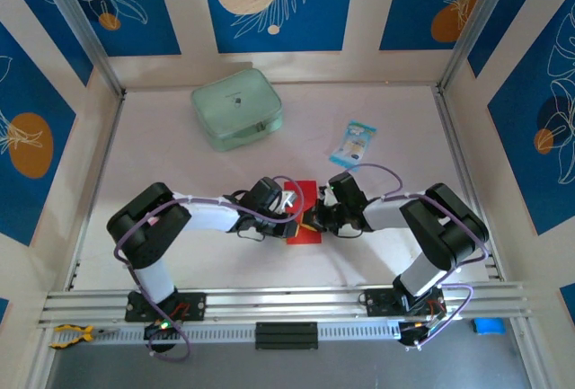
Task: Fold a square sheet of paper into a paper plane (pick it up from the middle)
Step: Fold the triangle a second time at the center of the table.
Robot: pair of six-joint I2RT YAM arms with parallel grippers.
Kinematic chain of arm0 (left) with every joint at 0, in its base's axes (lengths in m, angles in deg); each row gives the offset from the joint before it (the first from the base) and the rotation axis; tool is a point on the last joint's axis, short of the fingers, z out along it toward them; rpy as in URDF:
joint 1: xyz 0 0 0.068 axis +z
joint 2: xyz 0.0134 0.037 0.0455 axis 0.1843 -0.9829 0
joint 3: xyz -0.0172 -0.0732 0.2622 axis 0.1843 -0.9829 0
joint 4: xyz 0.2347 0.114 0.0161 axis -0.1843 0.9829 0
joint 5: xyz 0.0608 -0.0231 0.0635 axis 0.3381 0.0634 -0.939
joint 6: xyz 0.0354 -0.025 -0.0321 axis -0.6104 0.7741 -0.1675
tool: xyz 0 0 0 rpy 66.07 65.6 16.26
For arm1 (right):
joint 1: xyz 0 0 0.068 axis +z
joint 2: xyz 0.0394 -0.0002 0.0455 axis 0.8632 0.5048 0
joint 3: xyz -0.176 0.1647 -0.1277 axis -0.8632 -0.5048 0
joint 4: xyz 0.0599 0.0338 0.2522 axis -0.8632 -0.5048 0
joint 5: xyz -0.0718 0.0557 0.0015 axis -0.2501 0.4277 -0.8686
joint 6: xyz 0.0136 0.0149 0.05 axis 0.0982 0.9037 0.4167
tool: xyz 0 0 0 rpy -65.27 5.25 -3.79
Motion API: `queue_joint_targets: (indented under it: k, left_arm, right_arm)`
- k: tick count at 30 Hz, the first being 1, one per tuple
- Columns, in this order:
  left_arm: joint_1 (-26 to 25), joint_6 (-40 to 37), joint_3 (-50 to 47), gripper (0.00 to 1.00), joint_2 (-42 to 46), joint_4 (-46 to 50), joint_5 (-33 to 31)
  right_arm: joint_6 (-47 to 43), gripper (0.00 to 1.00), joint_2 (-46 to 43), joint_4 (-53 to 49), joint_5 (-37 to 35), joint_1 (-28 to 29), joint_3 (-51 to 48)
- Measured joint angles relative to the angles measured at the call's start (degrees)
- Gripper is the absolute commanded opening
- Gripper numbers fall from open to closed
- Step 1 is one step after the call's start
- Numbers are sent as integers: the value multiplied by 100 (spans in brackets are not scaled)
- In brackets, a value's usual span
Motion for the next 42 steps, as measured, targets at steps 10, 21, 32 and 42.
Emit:
queue_joint_targets:
  k: [10,21,32,42]
  left_arm:
    - [0,0,0,0,0,-15,-22]
    - [0,-2,0,0,0,-9,-22]
    - [0,0,0,0,2,-11,-15]
    - [0,-17,472,8,146,686,-9]
  right_arm:
    - [-151,0,0,-160,103,-697,55]
    - [-315,3,-551,-831,-450,-927,186]
    - [-291,0,-245,-474,-251,-240,195]
    - [-273,0,-39,-448,-243,-254,223]
